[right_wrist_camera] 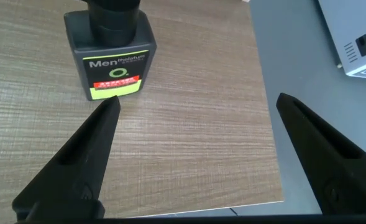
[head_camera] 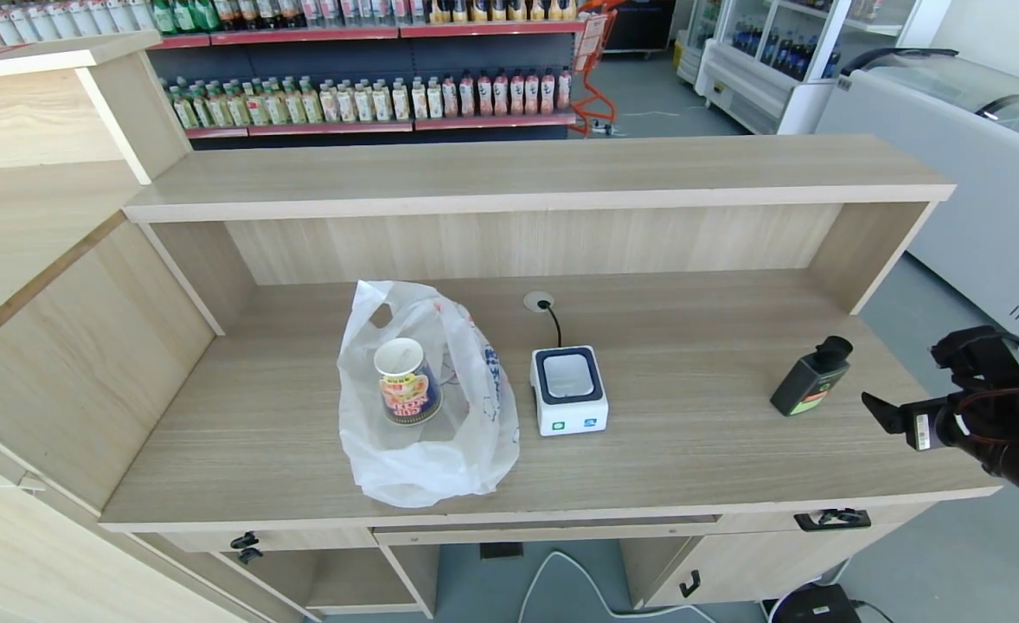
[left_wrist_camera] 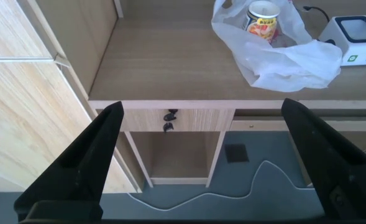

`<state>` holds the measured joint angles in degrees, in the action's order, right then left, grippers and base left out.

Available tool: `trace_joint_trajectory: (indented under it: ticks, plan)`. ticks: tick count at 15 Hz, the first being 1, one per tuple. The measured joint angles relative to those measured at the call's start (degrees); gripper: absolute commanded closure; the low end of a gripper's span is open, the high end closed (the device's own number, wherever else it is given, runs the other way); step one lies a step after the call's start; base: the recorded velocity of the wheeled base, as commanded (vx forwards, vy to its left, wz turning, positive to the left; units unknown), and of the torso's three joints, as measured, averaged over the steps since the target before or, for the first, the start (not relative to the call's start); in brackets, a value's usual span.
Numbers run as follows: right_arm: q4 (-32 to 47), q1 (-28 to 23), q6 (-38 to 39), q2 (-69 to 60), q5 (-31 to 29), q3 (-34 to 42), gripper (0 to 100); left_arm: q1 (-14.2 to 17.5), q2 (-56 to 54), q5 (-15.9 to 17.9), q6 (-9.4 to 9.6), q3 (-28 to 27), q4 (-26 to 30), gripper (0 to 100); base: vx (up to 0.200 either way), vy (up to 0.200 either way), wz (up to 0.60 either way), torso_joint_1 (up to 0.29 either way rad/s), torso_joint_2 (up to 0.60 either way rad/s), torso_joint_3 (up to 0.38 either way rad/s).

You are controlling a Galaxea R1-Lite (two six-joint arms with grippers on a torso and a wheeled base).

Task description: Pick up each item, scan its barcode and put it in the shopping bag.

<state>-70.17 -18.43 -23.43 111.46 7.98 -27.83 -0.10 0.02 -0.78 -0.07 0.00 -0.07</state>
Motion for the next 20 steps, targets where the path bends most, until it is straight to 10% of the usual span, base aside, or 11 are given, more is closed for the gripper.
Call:
trace_joint_trajectory:
  ticks: [20]
  plan:
    - [-0.96, 9.42, 8.06, 17.42, 7.91, -19.49, 0, 0.00, 0.00, 0.00, 0.00, 0.00, 0.00, 0, 0.000, 0.000, 0.00, 0.000, 0.00, 0.000]
